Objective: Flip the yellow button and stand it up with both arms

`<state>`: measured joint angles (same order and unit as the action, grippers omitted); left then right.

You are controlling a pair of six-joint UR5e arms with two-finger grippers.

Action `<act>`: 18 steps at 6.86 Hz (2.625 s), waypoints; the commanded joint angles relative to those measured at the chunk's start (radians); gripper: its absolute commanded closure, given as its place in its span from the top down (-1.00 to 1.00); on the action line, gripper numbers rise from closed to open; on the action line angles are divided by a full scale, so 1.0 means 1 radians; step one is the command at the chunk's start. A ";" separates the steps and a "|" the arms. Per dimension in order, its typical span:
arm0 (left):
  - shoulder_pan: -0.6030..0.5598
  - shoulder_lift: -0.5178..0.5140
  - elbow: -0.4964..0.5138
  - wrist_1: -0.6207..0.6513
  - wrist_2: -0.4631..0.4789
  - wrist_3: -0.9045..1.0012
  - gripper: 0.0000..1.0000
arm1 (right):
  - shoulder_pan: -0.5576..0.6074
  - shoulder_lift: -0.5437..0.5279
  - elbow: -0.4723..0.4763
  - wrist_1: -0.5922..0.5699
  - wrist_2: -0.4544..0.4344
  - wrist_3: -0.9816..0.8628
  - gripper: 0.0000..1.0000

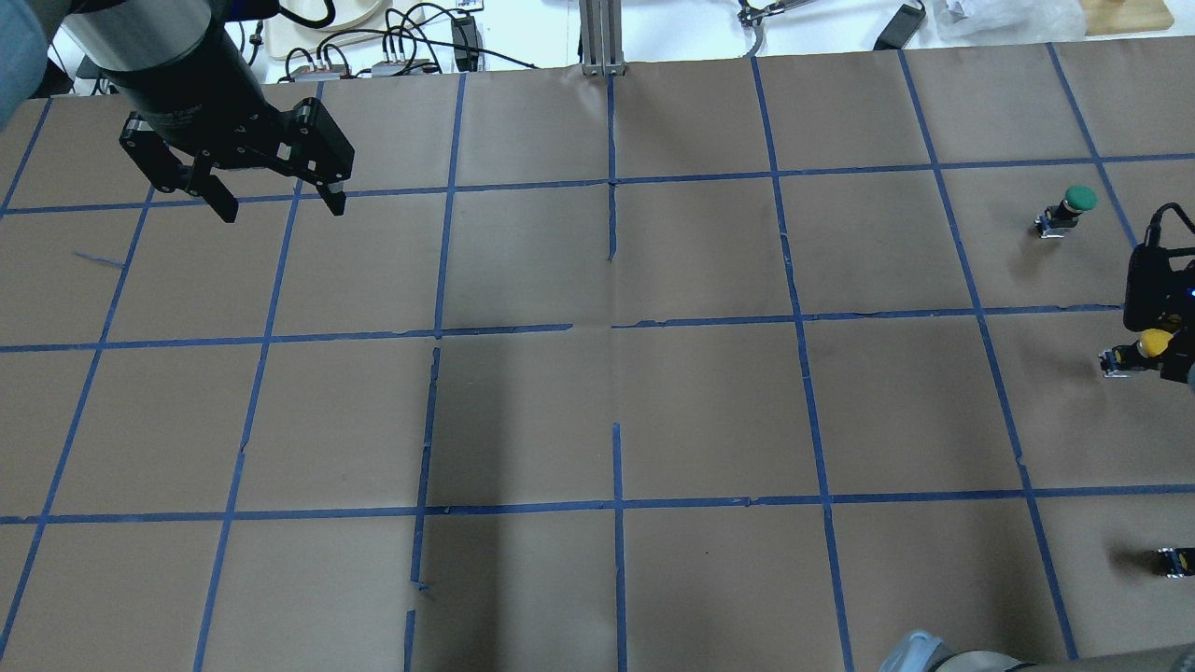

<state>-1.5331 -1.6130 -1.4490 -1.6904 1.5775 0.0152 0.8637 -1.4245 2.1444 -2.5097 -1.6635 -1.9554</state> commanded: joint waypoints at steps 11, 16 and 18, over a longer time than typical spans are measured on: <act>-0.001 0.005 0.002 -0.005 0.007 0.002 0.99 | 0.020 -0.023 0.023 0.008 -0.044 0.105 0.99; -0.001 0.005 0.006 -0.005 0.006 0.002 0.99 | 0.105 -0.093 -0.605 0.998 0.063 0.601 0.99; -0.001 0.007 0.006 -0.005 0.007 0.002 0.99 | 0.155 -0.088 -0.721 1.032 0.123 0.940 0.99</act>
<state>-1.5340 -1.6072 -1.4439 -1.6951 1.5834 0.0169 0.9956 -1.5138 1.4935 -1.5107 -1.5827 -1.2079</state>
